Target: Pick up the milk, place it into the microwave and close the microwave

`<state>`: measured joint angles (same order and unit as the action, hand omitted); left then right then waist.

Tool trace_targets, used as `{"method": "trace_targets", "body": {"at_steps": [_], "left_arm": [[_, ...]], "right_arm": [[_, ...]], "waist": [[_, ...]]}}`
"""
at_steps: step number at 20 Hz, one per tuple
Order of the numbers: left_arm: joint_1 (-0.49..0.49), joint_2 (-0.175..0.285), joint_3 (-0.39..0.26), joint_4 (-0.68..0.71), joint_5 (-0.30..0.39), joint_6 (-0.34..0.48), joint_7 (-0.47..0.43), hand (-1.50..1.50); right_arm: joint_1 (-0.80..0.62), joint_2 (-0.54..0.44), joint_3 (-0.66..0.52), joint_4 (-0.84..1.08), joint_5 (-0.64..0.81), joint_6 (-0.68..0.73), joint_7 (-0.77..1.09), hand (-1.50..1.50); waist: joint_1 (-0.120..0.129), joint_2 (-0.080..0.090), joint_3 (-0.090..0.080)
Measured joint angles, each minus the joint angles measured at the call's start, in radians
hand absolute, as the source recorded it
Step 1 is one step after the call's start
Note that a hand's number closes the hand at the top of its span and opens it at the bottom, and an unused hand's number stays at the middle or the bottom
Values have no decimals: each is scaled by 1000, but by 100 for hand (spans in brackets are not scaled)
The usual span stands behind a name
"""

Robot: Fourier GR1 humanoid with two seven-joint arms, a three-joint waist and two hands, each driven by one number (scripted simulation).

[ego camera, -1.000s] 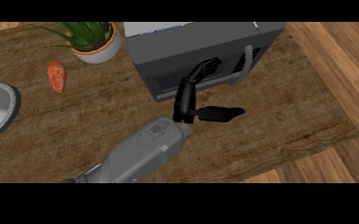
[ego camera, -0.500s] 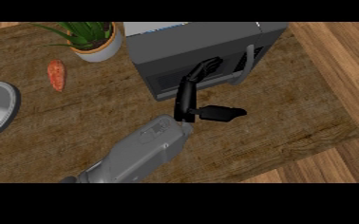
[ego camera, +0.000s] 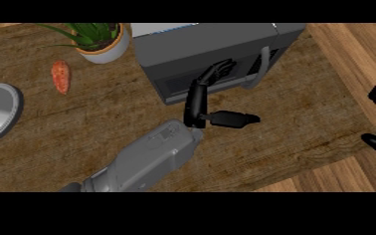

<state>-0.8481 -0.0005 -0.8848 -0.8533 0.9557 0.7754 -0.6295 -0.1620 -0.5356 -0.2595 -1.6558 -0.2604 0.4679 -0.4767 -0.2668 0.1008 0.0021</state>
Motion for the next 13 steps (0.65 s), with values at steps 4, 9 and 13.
{"method": "trace_targets", "body": {"at_steps": [4,9,13], "left_arm": [[0,0,-1,6,17,-5,-23,-150],[-1,0,-2,14,37,-8,-45,-150],[-5,0,-8,19,53,-11,-61,-150]], "right_arm": [[-8,11,9,44,-64,40,21,-150],[-31,0,2,90,-125,80,41,-150],[-54,-13,-7,130,-165,107,55,-150]], "waist": [[-3,1,-1],[-8,-1,-1],[-7,1,-1]]}}
